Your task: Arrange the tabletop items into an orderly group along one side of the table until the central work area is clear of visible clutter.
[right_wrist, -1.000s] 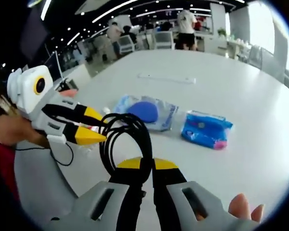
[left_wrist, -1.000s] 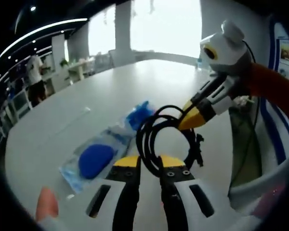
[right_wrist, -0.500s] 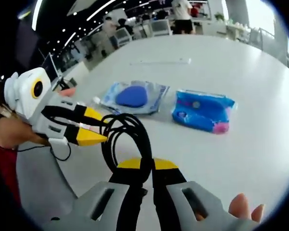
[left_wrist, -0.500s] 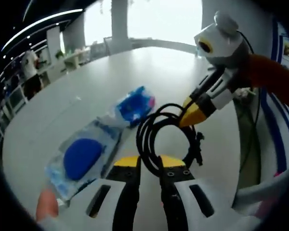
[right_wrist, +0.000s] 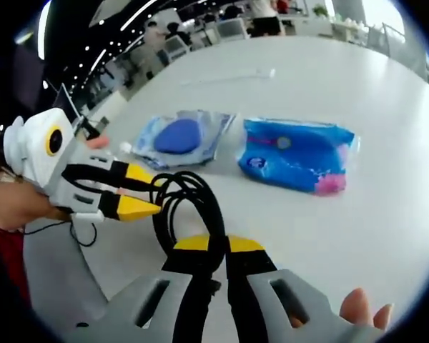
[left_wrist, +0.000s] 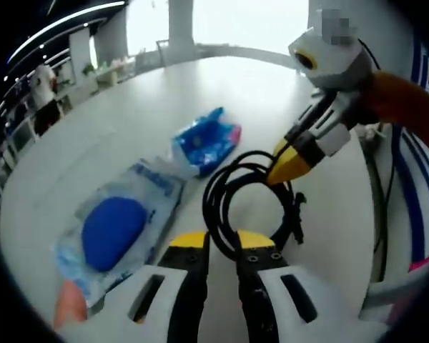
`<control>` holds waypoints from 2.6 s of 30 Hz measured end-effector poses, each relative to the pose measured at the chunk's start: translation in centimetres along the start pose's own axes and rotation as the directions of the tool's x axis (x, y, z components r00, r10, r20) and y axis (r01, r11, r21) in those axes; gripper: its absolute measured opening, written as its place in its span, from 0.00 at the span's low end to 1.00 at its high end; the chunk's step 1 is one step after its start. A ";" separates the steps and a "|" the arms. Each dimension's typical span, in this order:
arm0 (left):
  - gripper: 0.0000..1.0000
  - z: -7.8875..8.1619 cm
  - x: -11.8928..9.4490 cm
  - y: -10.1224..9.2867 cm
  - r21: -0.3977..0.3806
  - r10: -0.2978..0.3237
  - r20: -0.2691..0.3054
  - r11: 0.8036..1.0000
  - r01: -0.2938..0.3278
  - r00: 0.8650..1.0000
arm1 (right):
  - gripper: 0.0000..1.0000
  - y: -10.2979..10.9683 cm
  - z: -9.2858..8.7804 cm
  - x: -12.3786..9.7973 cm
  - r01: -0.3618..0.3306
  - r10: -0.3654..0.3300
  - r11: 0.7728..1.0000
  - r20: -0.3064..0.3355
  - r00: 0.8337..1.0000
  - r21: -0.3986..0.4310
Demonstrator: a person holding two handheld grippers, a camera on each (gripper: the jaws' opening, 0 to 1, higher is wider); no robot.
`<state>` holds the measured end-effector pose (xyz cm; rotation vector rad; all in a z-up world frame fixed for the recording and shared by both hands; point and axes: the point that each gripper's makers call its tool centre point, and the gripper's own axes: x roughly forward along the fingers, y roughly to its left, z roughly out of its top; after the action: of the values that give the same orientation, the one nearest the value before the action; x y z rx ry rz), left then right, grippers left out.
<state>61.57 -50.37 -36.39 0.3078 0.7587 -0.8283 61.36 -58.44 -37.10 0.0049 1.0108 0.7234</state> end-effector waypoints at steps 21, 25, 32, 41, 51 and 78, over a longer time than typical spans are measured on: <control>0.12 -1.1 1.9 0.4 -0.008 0.002 -0.024 1.000 -0.002 1.000 | 0.07 -1.3 -0.6 1.7 0.027 -0.027 0.999 -0.007 1.000 0.016; 0.13 -1.1 1.9 0.4 0.006 0.003 -0.015 1.000 -0.003 1.000 | 0.08 -1.4 -0.6 1.8 0.032 -0.032 0.999 -0.009 0.999 -0.007; 0.14 -1.0 1.8 0.4 0.026 0.002 -0.011 1.000 -0.001 1.000 | 0.10 -1.6 -0.5 1.8 0.053 -0.053 0.998 -0.010 0.999 -0.033; 0.18 -1.2 1.6 0.4 0.007 -0.002 -0.002 1.000 0.002 1.000 | 0.16 -1.8 -0.6 1.7 0.076 -0.077 0.997 -0.016 0.997 -0.033; 0.25 -0.4 0.9 0.1 -0.005 -0.007 0.034 1.000 0.008 0.999 | 0.20 -1.4 0.8 0.5 0.087 -0.086 0.996 0.051 0.995 -0.028; 0.62 1.5 -3.1 -3.1 0.031 -0.106 0.143 0.994 0.103 0.984 | 0.79 3.6 2.5 -3.1 -0.001 0.046 0.982 0.230 0.972 -0.190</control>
<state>58.55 -51.47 -32.99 0.2273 0.6336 -0.9488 60.33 -56.61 -32.22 -0.0620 0.7159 0.8184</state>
